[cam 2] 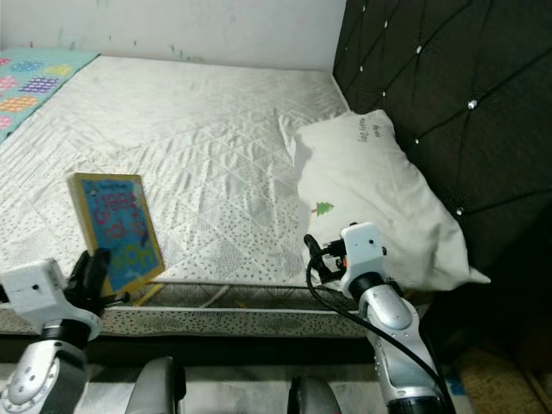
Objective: Clean up the room
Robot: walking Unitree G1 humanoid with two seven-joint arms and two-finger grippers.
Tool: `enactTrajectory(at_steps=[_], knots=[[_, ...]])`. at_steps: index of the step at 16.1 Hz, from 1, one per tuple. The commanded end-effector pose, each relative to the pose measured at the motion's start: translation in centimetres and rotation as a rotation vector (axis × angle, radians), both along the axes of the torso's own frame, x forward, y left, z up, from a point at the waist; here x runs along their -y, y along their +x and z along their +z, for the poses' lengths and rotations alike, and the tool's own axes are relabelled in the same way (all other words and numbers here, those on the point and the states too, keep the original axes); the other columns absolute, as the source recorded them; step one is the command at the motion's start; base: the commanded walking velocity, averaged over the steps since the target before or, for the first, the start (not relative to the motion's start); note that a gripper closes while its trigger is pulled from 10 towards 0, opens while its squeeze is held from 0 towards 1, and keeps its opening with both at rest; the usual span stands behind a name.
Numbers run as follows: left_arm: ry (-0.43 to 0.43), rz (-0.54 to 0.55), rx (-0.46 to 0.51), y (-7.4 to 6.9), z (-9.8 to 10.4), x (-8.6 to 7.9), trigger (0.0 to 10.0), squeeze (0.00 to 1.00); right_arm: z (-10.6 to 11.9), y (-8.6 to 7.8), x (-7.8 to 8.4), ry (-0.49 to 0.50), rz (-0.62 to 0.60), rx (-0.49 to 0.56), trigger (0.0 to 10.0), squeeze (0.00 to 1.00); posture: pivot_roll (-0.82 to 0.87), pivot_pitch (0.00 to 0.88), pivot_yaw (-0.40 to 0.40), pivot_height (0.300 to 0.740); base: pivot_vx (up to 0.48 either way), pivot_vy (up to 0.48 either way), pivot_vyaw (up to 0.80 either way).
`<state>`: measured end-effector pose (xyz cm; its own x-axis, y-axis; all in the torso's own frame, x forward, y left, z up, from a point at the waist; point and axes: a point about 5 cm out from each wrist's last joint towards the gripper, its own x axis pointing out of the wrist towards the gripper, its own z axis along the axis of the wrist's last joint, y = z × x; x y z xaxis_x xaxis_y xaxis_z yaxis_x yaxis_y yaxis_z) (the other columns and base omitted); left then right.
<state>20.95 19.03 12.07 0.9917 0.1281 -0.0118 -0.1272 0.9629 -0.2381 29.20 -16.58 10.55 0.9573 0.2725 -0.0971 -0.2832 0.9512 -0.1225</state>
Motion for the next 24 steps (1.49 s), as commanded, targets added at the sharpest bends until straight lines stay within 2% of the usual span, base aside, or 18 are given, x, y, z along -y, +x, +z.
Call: enactTrajectory(at_steps=[1, 12, 16, 22, 24], knots=[[-0.004, -0.038, 0.071, 0.26, 1.32, 0.75, 10.0, 0.0, 0.17, 0.04, 0.51, -0.013, -0.01, 0.005, 10.0, 0.0, -0.09, 0.01, -0.051, 0.595, 0.371, 0.0, 0.0], [-0.009, -0.038, 0.058, 0.34, 1.19, 0.79, 10.0, 0.0, 0.16, -0.07, 0.37, -0.031, 0.017, 0.017, 10.0, 0.0, -0.09, 0.017, -0.053, 0.595, 0.338, 0.0, 0.0], [-0.007, -0.021, 0.043, 0.57, 1.22, 0.67, 10.0, 0.0, 0.28, -0.06, 0.13, -0.024, 0.035, 0.012, 10.0, 0.0, -0.09, 0.045, -0.055, 0.574, 0.0, 0.0, 0.46], [-0.01, 0.005, 0.035, 0.62, 1.55, 0.46, 10.0, 0.0, 0.56, 0.18, -0.03, -0.047, 0.074, 0.015, 10.0, 0.0, -0.09, 0.092, -0.062, 0.574, 0.0, 0.0, 0.0], [-0.015, 0.028, 0.043, 0.95, 1.78, 0.16, 10.0, 0.0, 0.72, 0.24, -0.28, -0.047, 0.077, 0.021, 10.0, 0.0, -0.09, 0.099, -0.063, 0.574, 0.0, 0.0, 0.7]])
